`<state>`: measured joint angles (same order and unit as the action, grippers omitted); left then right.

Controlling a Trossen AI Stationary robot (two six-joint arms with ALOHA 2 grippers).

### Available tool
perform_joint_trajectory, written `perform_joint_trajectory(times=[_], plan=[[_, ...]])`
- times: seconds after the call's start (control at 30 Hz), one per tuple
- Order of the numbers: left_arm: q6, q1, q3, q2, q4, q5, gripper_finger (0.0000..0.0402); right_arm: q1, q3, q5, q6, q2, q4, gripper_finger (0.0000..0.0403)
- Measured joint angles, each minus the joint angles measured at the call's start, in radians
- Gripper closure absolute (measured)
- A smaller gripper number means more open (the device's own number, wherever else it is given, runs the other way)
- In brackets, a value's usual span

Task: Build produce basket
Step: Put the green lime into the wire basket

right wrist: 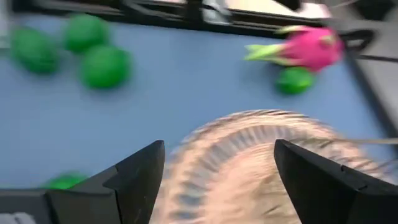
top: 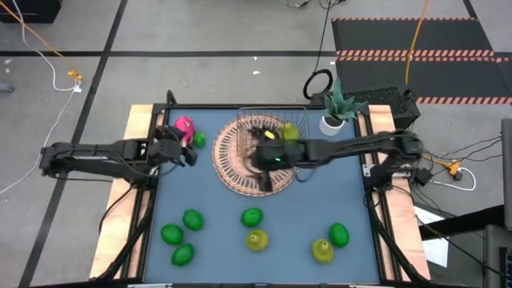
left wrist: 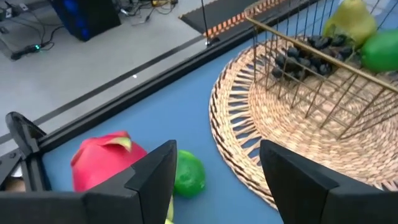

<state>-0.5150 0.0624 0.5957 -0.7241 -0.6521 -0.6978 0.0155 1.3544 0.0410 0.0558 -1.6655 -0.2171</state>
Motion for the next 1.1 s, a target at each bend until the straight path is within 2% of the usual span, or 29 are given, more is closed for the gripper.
perform_joint_trajectory(times=[0.07, 0.2, 0.37, 0.53, 0.63, 0.77, 0.93, 1.1], plan=[[0.025, -0.001, 0.000, -0.034, 0.052, 0.008, 0.0170, 0.021, -0.061, -0.040, -0.059, 0.052, -0.004, 0.0106], [0.089, -0.001, 0.000, -0.102, 0.189, 0.056, 0.0170, 0.084, -0.124, -0.047, -0.169, 0.093, -0.028, 0.0106], [0.170, -0.001, 0.000, -0.167, 0.331, 0.160, 0.0170, 0.163, -0.154, -0.048, -0.278, 0.086, -0.093, 0.0106], [0.319, 0.003, 0.000, -0.203, 0.487, 0.171, 0.0170, 0.205, -0.165, -0.045, -0.353, 0.083, -0.108, 0.0106], [0.412, 0.011, 0.000, -0.214, 0.590, 0.210, 0.0170, 0.209, -0.165, -0.041, -0.392, 0.082, -0.101, 0.0104], [0.470, 0.016, 0.000, -0.214, 0.647, 0.275, 0.0170, 0.198, -0.165, -0.014, -0.465, 0.078, -0.126, 0.0093], [0.494, 0.016, 0.000, -0.214, 0.669, 0.289, 0.0170, 0.195, -0.164, -0.015, -0.605, 0.063, -0.116, 0.0074], [0.511, 0.016, 0.000, -0.214, 0.684, 0.316, 0.0170, 0.205, -0.133, -0.056, -0.713, 0.063, -0.135, 0.0072]])
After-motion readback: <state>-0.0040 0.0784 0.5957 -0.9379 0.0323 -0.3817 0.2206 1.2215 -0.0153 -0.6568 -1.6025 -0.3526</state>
